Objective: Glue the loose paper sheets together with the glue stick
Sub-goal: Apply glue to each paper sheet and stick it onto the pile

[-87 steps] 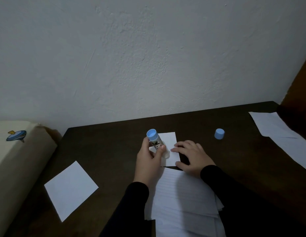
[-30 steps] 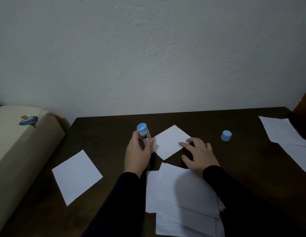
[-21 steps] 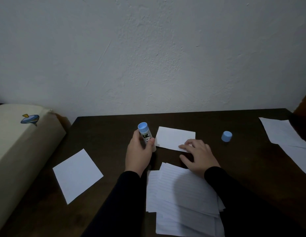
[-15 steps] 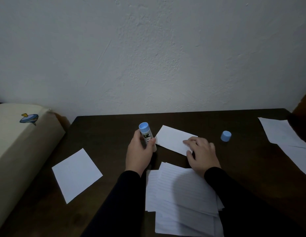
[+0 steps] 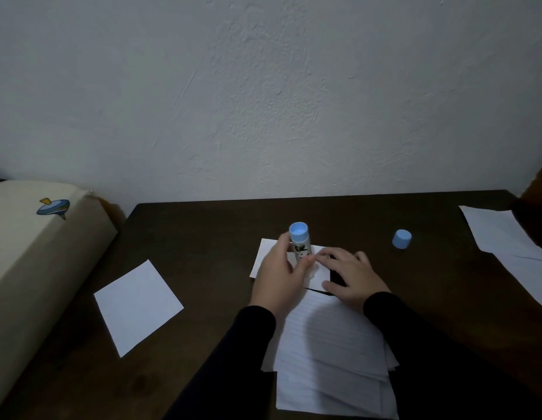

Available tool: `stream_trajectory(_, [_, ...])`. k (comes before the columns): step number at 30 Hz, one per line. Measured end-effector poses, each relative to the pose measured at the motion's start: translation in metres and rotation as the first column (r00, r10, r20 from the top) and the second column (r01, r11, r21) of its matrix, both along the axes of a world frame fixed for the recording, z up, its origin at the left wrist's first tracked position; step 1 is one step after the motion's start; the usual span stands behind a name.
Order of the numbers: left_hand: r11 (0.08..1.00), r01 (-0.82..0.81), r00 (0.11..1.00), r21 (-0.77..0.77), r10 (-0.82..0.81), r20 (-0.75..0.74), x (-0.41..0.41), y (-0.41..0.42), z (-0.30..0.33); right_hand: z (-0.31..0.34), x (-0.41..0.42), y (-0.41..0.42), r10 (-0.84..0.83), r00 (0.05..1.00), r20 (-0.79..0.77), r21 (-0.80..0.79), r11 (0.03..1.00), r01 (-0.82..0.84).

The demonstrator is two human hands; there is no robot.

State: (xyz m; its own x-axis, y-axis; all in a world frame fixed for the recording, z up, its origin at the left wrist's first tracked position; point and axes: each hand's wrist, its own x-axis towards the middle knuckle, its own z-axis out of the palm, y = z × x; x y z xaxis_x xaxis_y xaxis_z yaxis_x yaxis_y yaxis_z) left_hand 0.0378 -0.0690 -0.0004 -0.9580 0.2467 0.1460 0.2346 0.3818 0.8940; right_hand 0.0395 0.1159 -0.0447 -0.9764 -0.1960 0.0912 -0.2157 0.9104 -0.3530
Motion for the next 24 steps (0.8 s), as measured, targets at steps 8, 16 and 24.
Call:
stream_trajectory(8, [0.993,0.046,0.999,-0.106,-0.049,-0.02,0.004,0.01,-0.004,-0.001,0.0,0.002,0.006,1.0,0.007,-0.029,1.0,-0.006])
stream_trajectory(16, [0.981,0.049,0.998,-0.187,-0.055,-0.026,0.002,0.008,-0.005,0.0,0.0,0.002,-0.007,1.0,0.027,-0.046,0.999,0.008])
stream_trajectory(24, [0.948,0.02,0.999,-0.317,-0.034,-0.037,-0.012,-0.01,0.004,-0.001,-0.001,0.003,-0.009,1.0,0.006,0.01,1.0,0.009])
